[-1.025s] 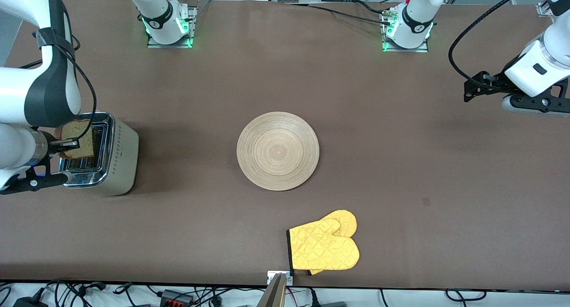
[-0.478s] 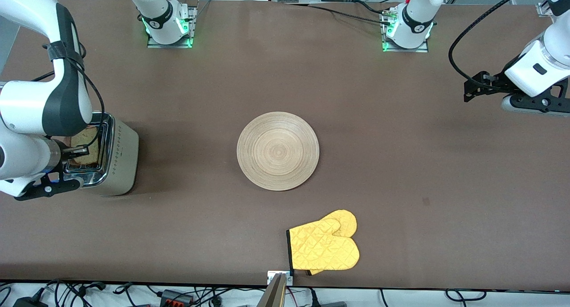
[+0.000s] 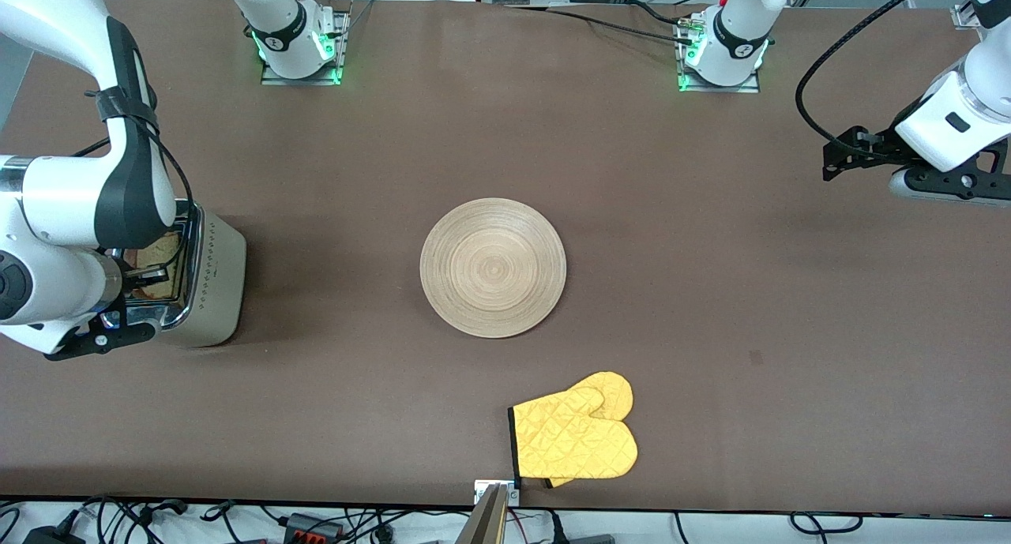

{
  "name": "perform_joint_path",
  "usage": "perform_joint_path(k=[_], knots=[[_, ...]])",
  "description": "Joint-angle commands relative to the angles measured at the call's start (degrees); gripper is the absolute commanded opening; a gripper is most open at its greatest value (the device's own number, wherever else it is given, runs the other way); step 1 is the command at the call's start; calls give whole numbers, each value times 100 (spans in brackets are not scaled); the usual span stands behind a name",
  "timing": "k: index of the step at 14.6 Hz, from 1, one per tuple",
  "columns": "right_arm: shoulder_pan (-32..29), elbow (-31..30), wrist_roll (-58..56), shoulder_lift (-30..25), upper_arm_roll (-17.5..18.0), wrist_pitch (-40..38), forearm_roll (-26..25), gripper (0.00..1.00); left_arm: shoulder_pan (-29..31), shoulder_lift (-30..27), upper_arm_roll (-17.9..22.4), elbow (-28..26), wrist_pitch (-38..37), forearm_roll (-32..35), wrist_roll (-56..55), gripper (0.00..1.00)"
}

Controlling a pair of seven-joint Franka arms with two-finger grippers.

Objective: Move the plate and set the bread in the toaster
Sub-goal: 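Lower the bread slice into the toaster slot with the right gripper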

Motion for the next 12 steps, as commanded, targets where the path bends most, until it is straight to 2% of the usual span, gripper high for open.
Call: perform_joint_path(k=[1,2,5,8,12], knots=[[-46,-92,-87,-91,47,64,-4,77,-27,58,0,156,-97,135,-55,100],[-46,-83,-87,-100,56,64,48,100,-27,58,0,156,-97,135,-55,100],[-72,-66,-95,-249,21,3,662,100,-27,58,0,156,-97,135,-55,100],[-160,-57,-113,-372,12,-67,988,100,-27,58,0,156,-89,143,-55,100],[-178,-30,-61,-828,21,-743,1323,100,-27,58,0,156,-88,143,-55,100]])
